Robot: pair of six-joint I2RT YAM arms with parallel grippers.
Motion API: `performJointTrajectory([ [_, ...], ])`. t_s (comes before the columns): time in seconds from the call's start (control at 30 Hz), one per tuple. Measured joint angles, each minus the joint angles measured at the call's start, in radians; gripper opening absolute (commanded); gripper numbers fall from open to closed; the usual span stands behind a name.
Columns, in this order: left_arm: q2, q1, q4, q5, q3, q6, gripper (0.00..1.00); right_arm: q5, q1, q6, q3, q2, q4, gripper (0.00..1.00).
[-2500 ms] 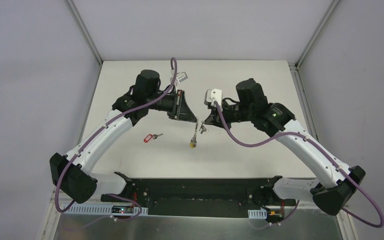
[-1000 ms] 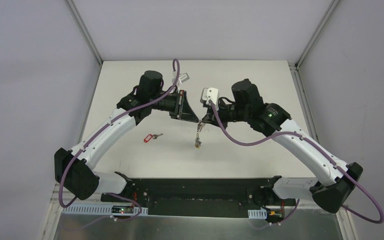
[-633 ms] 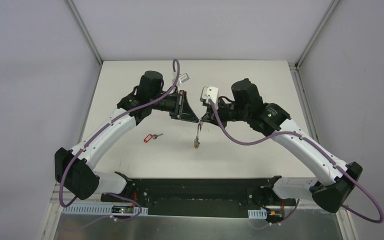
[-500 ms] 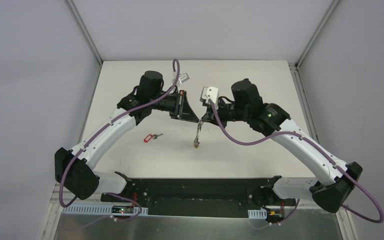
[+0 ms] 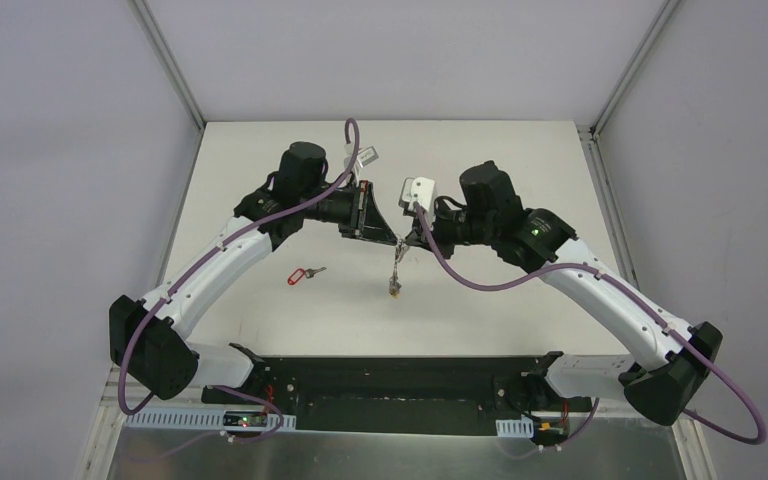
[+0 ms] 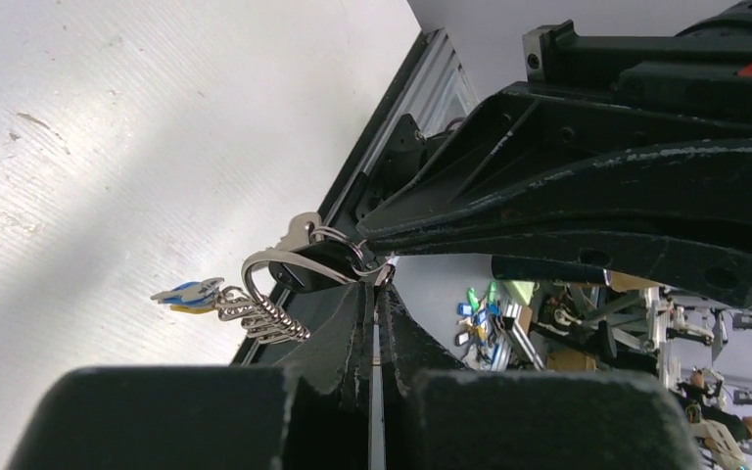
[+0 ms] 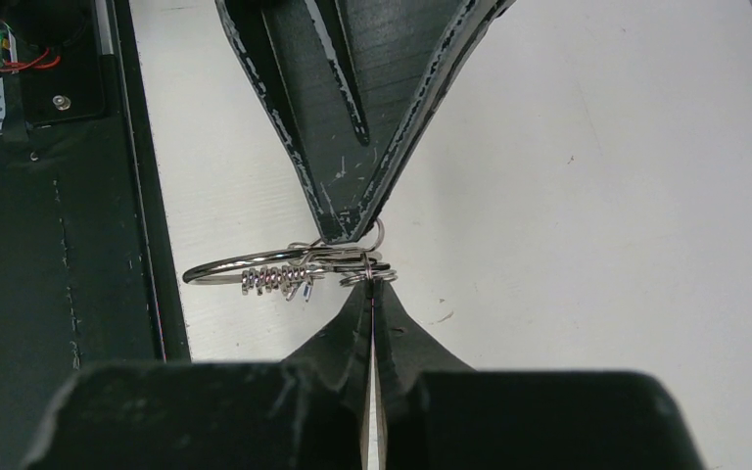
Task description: Put the keys on the keyring
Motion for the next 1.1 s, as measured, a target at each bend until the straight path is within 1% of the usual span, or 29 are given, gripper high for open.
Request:
performJointTrajectory([
  [0.23,0.000,0.001,-0.008,-0.043,0.000,0.000,0.00,-0.002,0.000,0.004,0.000,0.000,0.002,0.00],
  [0.5,0.000,0.002,-0.007,-0.061,0.000,-0.003,0.00,-0.006,0.000,0.003,0.000,0.000,0.002,0.00],
  [1.1,0.000,0.002,0.002,-0.061,0.000,-0.034,0.00,-0.009,0.000,0.023,0.000,0.017,0.010,0.00],
])
